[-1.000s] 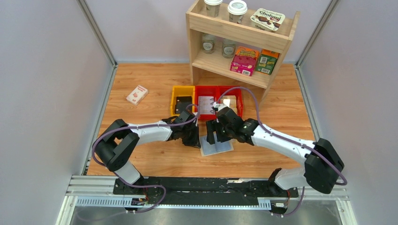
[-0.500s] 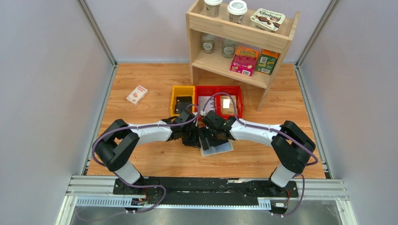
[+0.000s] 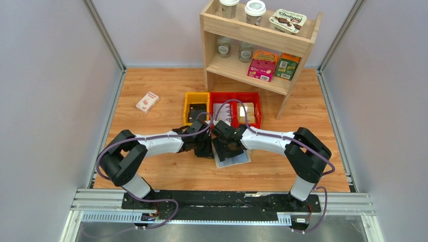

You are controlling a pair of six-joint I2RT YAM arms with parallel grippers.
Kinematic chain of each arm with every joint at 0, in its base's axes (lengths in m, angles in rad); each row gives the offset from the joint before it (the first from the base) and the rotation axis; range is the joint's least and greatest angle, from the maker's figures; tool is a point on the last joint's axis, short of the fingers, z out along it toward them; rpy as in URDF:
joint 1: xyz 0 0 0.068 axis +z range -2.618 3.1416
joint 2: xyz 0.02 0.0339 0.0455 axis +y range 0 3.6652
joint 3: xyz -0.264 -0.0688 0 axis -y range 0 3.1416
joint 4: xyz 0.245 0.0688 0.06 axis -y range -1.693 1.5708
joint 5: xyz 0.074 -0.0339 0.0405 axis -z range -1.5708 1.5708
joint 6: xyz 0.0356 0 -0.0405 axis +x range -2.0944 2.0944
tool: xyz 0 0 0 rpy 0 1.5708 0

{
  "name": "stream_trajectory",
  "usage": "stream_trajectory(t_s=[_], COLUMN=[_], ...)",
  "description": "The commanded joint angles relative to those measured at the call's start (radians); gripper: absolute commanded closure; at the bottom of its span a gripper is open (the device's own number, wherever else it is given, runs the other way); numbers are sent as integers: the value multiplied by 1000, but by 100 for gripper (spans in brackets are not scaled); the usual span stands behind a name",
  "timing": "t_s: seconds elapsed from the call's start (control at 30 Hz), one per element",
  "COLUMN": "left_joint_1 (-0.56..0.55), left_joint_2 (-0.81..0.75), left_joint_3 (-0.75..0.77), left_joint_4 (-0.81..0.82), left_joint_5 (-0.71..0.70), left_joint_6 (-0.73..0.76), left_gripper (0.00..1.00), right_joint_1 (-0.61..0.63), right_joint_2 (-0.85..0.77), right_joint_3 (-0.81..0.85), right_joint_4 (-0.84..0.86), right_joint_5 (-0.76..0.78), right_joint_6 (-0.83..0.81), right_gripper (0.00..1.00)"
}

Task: Take the credit cards out of the card holder
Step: Remove the credit card from the card holder.

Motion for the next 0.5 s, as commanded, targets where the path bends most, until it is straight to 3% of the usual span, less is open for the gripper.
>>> stream_trajectory(t_s=[0.0, 0.23, 0.47], left_joint_1=[-3, -1, -1], left_joint_2=[-113, -323, -461], left_joint_3=[-53, -146, -209], left_joint_4=[-17, -14, -15], left_joint_5=[-99, -213, -312], left_joint_6=[-36, -100, -131], left_gripper=[89, 79, 67], right_joint_1=[14, 37, 43], right_joint_2=[-6, -29, -1], right_joint_3=[-4, 31, 56], right_joint_4=[1, -14, -31], right_joint_5=[-9, 17, 26], right_joint_6=[-8, -21, -24], right_gripper=[34, 25, 25])
